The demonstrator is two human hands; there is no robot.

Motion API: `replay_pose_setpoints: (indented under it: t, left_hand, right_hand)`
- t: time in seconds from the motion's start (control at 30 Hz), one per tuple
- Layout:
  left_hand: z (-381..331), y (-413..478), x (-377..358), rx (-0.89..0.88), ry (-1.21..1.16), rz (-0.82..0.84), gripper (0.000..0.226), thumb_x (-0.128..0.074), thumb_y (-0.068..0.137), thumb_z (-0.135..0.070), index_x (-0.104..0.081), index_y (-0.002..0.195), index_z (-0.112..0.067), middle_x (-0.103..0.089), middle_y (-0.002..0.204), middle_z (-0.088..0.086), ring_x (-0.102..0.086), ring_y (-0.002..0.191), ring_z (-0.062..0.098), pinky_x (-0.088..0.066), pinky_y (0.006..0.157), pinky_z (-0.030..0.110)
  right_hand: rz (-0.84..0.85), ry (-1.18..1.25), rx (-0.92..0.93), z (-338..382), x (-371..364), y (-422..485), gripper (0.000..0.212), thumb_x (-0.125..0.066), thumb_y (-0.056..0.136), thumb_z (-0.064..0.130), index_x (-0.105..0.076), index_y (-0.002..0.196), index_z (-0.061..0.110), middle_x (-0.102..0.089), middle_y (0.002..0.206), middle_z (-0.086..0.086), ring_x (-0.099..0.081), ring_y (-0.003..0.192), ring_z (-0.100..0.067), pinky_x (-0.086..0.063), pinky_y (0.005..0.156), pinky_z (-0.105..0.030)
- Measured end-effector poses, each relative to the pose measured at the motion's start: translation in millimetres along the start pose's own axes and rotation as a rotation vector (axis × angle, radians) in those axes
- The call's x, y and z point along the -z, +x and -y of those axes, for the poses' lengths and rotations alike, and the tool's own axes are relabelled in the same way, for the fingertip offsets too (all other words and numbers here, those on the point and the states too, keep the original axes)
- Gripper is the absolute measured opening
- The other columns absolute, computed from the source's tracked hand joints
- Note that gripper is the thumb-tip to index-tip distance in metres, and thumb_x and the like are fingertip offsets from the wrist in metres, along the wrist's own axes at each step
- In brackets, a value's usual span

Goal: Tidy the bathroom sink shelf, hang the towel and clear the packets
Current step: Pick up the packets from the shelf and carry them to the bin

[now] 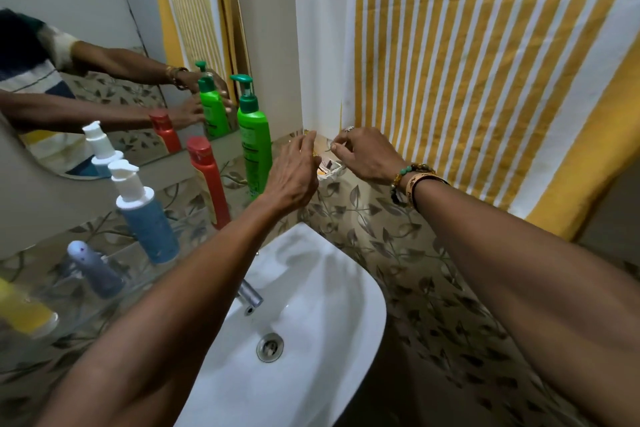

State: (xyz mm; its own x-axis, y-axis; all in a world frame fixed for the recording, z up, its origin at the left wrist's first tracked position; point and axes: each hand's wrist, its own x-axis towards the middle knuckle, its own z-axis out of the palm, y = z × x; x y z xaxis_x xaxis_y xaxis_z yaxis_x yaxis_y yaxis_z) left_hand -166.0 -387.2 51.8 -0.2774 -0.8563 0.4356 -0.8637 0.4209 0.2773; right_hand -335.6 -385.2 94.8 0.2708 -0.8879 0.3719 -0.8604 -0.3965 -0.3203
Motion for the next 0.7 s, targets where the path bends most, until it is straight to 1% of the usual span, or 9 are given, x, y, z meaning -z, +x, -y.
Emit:
replay_pose_setpoints:
  t: [0.1,0.17,0.23,0.3,0.33,0.43,0.5,0.6,0.7]
  left_hand:
    - [1.8,5.9,-5.6,0.065,-0.071,-0.005,0.053,-0.04,0.104,-0.022,-0.025,0.153,-0.007,-0.04,0.148,0.018,-0.041,0.132,0.033,-0.036,0.11,0.046]
    - [1.5,8.9,-10.7,0.113,-0.109,-0.018,0.054,-0.042,0.103,-0.02,-0.025,0.153,-0.007,-0.042,0.144,0.018,-0.042,0.13,0.032,-0.035,0.111,0.043]
    - [0.8,12.1,-16.4,0.169,-0.145,-0.037,0.053,-0.043,0.104,-0.02,-0.027,0.152,-0.006,-0.044,0.142,0.018,-0.043,0.129,0.032,-0.033,0.11,0.04]
    - [1.4,16.3,-23.3,0.233,-0.179,-0.052,0.049,-0.043,0.104,-0.021,-0.03,0.149,-0.008,-0.044,0.141,0.017,-0.044,0.128,0.031,-0.034,0.108,0.04]
    - [2.2,19.0,-27.0,0.263,-0.19,-0.055,0.047,-0.043,0.104,-0.021,-0.032,0.148,-0.008,-0.044,0.141,0.017,-0.044,0.128,0.031,-0.035,0.107,0.04]
    - [3.3,26.5,-36.7,0.349,-0.215,-0.051,0.051,-0.043,0.103,-0.021,-0.028,0.15,-0.008,-0.039,0.148,0.017,-0.041,0.133,0.031,-0.033,0.111,0.042]
    - [2.8,30.1,-42.2,0.401,-0.235,-0.043,0.054,-0.044,0.103,-0.02,-0.025,0.153,-0.007,-0.035,0.153,0.016,-0.036,0.139,0.032,-0.029,0.115,0.043]
    - [3.0,36.6,-51.1,0.443,-0.261,-0.053,0.051,-0.045,0.102,-0.016,-0.029,0.149,-0.006,-0.034,0.152,0.016,-0.037,0.137,0.031,-0.03,0.113,0.041]
    - [3.1,41.4,-59.4,0.488,-0.28,-0.055,0.051,-0.045,0.103,-0.017,-0.029,0.15,-0.006,-0.034,0.152,0.016,-0.035,0.137,0.03,-0.03,0.113,0.041]
  right_hand:
    - [0.043,0.112,-0.064,-4.7,-2.4,12.8,0.035,-0.05,0.101,0.027,-0.067,0.122,0.004,-0.068,0.122,-0.011,-0.064,0.107,-0.025,-0.051,0.094,-0.037]
    - [0.091,0.155,-0.112,-10.8,-4.3,21.6,0.04,-0.05,0.101,0.028,-0.061,0.13,0.002,-0.061,0.134,-0.012,-0.061,0.115,-0.026,-0.048,0.096,-0.037]
    - [0.134,0.205,-0.163,-18.5,-7.6,30.3,0.044,-0.051,0.101,0.03,-0.056,0.134,0.001,-0.059,0.137,-0.013,-0.06,0.114,-0.025,-0.047,0.095,-0.036]
    - [0.171,0.267,-0.207,-24.4,-11.7,38.1,0.049,-0.052,0.101,0.033,-0.051,0.137,0.0,-0.057,0.137,-0.016,-0.056,0.107,-0.021,-0.046,0.092,-0.036]
    - [0.187,0.293,-0.223,-27.1,-13.6,41.5,0.052,-0.053,0.101,0.034,-0.048,0.139,-0.001,-0.055,0.138,-0.017,-0.054,0.107,-0.02,-0.046,0.094,-0.037]
    - [0.207,0.309,-0.247,-33.8,-18.5,50.9,0.059,-0.054,0.1,0.035,-0.041,0.144,-0.003,-0.046,0.148,-0.017,-0.05,0.13,-0.027,-0.044,0.107,-0.041]
    - [0.22,0.331,-0.26,-37.1,-22.0,56.9,0.061,-0.055,0.1,0.035,-0.039,0.145,-0.003,-0.045,0.15,-0.017,-0.047,0.134,-0.03,-0.043,0.109,-0.044]
    - [0.241,0.337,-0.273,-41.3,-29.2,64.9,0.061,-0.054,0.099,0.034,-0.038,0.146,0.0,-0.046,0.149,-0.017,-0.049,0.131,-0.03,-0.045,0.107,-0.045]
    - [0.251,0.307,-0.267,-43.8,-39.2,71.3,0.058,-0.052,0.099,0.032,-0.039,0.146,0.001,-0.049,0.146,-0.016,-0.052,0.126,-0.03,-0.046,0.103,-0.045]
